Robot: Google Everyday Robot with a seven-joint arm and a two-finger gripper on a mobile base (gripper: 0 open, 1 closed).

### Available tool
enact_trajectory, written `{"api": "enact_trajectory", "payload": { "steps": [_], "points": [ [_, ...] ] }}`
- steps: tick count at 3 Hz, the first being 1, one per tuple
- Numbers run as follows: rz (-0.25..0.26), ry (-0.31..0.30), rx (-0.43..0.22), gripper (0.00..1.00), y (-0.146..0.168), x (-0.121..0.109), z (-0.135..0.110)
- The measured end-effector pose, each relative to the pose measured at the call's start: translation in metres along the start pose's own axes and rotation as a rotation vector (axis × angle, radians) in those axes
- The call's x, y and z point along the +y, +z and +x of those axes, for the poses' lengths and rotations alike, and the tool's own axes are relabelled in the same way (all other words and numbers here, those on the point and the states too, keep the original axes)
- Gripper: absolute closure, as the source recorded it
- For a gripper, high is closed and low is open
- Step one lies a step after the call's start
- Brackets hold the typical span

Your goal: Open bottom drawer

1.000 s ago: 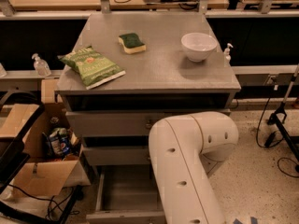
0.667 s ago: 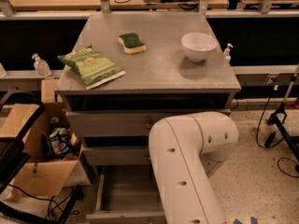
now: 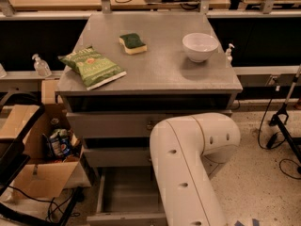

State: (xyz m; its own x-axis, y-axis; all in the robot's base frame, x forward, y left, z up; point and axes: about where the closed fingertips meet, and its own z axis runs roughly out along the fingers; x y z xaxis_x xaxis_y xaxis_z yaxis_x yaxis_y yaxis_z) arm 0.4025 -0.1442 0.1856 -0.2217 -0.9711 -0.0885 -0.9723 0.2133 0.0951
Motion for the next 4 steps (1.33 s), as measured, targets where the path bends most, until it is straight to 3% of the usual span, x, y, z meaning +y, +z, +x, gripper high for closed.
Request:
{"api": "enact_trajectory", "payload": {
  "steps": [1,2,3,4],
  "points": [
    [-0.001,0.0,0.0,0.0,0.0,0.001,0.0],
    [-0.001,0.0,0.0,0.0,0.0,0.001,0.0],
    [-0.003,0.0,0.001,0.19,0.001,0.002,0.0],
    [-0.038,0.073,0.028,0.5,0.001,0.037,0.019]
  ]
}}
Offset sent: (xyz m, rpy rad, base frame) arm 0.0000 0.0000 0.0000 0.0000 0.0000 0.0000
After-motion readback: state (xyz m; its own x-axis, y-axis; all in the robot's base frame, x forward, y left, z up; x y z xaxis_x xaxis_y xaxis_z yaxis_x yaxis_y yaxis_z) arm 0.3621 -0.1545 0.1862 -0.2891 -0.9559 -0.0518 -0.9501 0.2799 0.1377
